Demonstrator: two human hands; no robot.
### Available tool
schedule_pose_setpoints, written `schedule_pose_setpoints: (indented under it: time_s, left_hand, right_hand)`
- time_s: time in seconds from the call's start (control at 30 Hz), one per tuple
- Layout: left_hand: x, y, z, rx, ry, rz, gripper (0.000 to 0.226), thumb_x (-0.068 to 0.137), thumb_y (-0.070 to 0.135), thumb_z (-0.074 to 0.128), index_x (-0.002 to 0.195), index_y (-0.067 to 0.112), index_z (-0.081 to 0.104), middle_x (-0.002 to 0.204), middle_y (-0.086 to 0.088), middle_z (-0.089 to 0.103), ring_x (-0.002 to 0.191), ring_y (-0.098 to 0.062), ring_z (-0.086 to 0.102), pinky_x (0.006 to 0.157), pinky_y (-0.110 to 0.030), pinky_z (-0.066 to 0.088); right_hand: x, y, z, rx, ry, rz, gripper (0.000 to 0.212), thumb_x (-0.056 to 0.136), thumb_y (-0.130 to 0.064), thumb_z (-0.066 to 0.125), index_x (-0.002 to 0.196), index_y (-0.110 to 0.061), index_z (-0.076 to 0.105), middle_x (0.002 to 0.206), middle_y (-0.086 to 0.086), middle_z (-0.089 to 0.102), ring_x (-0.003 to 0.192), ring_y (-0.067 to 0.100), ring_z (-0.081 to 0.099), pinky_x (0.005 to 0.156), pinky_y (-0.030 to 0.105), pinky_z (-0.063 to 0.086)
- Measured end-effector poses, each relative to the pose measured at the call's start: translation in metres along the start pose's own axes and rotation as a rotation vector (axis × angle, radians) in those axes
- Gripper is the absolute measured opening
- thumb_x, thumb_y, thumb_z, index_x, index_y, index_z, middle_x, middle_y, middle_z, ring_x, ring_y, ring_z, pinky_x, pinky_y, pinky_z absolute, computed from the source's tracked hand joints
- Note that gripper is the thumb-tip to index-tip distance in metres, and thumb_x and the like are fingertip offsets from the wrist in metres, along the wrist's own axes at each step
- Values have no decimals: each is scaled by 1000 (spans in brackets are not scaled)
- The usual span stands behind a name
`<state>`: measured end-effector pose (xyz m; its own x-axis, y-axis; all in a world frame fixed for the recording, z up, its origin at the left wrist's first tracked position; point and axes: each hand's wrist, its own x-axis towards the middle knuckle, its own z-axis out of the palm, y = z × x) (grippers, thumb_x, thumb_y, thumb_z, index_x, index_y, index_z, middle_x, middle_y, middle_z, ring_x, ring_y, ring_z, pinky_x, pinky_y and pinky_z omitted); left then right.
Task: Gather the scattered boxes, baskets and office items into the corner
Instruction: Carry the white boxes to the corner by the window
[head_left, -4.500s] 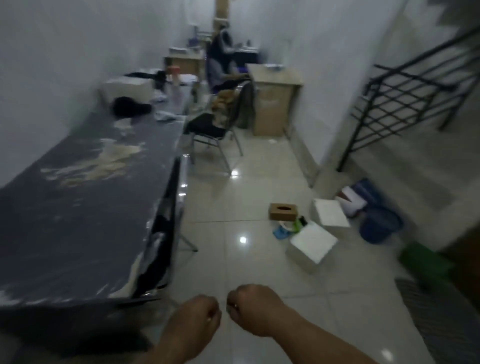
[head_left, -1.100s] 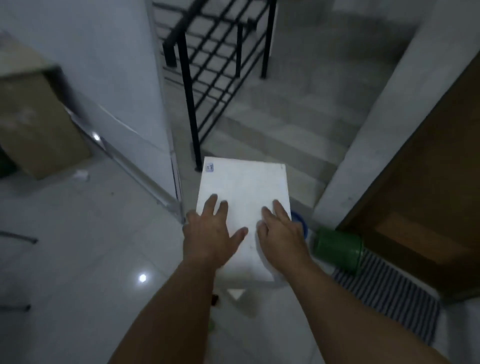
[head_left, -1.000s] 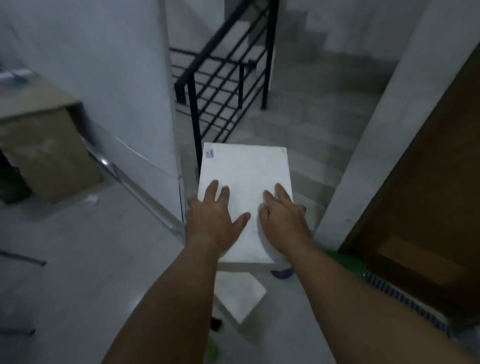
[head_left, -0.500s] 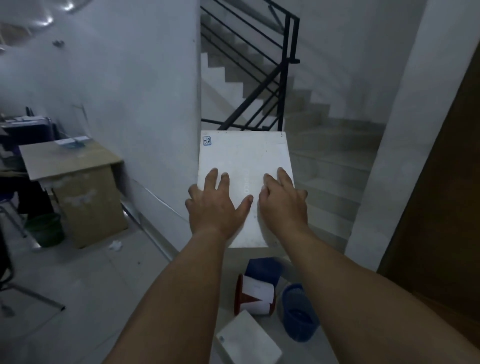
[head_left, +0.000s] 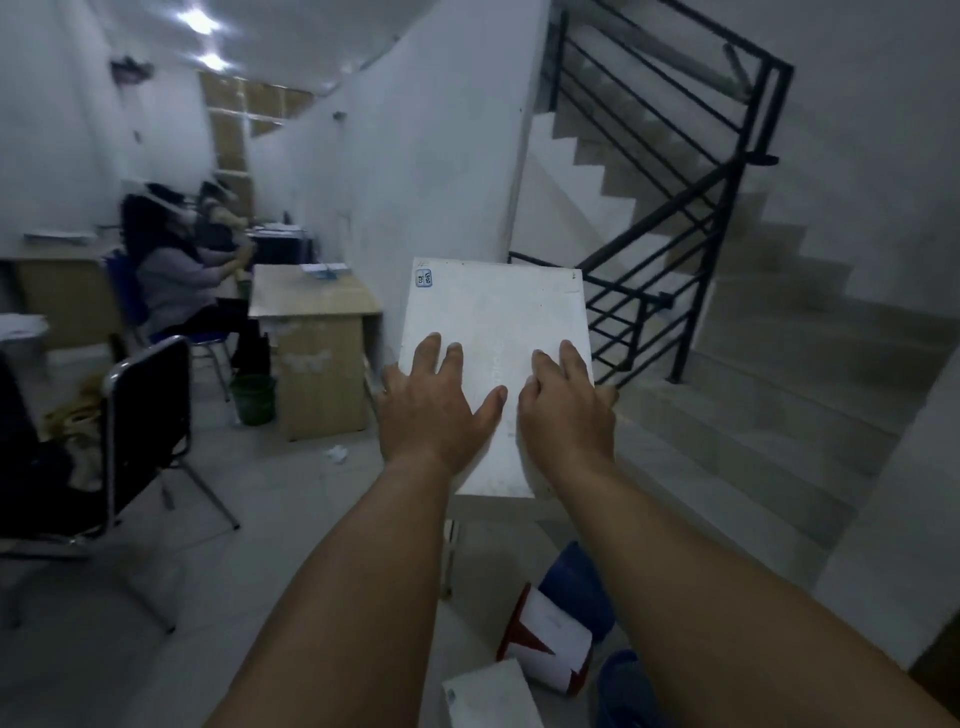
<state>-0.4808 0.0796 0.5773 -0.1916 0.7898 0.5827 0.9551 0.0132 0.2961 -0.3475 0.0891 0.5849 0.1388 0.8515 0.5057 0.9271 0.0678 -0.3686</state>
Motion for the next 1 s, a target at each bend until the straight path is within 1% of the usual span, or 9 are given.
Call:
schedule_pose_setpoints:
  time_s: [0.13, 0.23, 0.3, 0.4, 0.47, 0.57, 0.73, 0.9, 1.0]
  left_hand:
    - [-27, 0, -20, 84, 47, -164, 78, 82, 74, 39, 145, 27, 35, 156, 4, 26, 126, -36, 39, 97, -48, 39]
    - [-59, -21, -55, 190, 84, -309, 78, 83, 73, 39, 145, 27, 34, 156, 4, 23, 125, -37, 38, 96, -48, 39]
    - [-82, -41, -87, 263, 120, -375, 77, 83, 73, 40, 144, 26, 35, 156, 4, 24, 123, -38, 39, 95, -47, 41]
    - [-131, -67, -150, 427, 187, -512, 77, 82, 73, 39, 143, 26, 36, 156, 3, 25, 123, -38, 40, 93, -46, 41]
    - [-172, -78, -195, 517, 234, -582, 77, 82, 73, 39, 143, 25, 36, 156, 2, 26, 124, -38, 41, 95, -46, 40]
    - [-255, -81, -267, 664, 323, -739, 76, 84, 71, 38, 144, 25, 35, 156, 2, 26, 124, -38, 40, 96, -47, 40]
    - [-420, -47, -376, 862, 410, -987, 78, 84, 73, 35, 146, 25, 33, 156, 0, 26, 127, -38, 38, 101, -50, 40]
    - [-581, 29, -459, 1040, 457, -1265, 77, 83, 72, 37, 145, 26, 35, 156, 2, 26, 126, -36, 39, 98, -49, 39]
    - [-658, 76, -496, 1137, 492, -1390, 77, 83, 73, 37, 145, 26, 36, 155, 3, 27, 125, -36, 38, 96, -47, 39]
  right_hand:
    - [2, -10, -2, 53, -60, -172, 46, 101, -36, 26, 146, -33, 34, 160, -5, 18, 130, 40, 36, 100, 44, 33]
    - [-26, -43, -7, 170, -146, -296, 45, 101, -36, 28, 145, -34, 37, 160, -8, 19, 125, 40, 37, 96, 42, 35]
    - [-52, -70, -11, 266, -165, -380, 44, 101, -36, 29, 145, -35, 37, 159, -8, 20, 125, 41, 35, 97, 43, 37]
    - [-105, -117, -30, 402, -234, -523, 44, 101, -36, 31, 144, -34, 39, 159, -7, 22, 127, 42, 36, 98, 44, 36]
    - [-146, -149, -46, 479, -255, -637, 44, 101, -36, 31, 144, -33, 39, 159, -5, 24, 128, 38, 40, 99, 44, 34]
    - [-226, -188, -90, 613, -330, -815, 44, 100, -37, 32, 144, -33, 39, 158, -5, 24, 129, 37, 40, 101, 47, 33]
    - [-387, -203, -184, 814, -467, -1069, 43, 100, -35, 34, 142, -32, 41, 158, -3, 25, 121, 43, 42, 97, 46, 37]
    - [-546, -168, -285, 933, -673, -1282, 43, 101, -36, 32, 143, -34, 39, 159, -6, 22, 123, 43, 39, 98, 44, 36]
    - [-620, -145, -339, 984, -753, -1400, 43, 100, -36, 30, 143, -34, 38, 159, -6, 22, 124, 43, 40, 99, 45, 36]
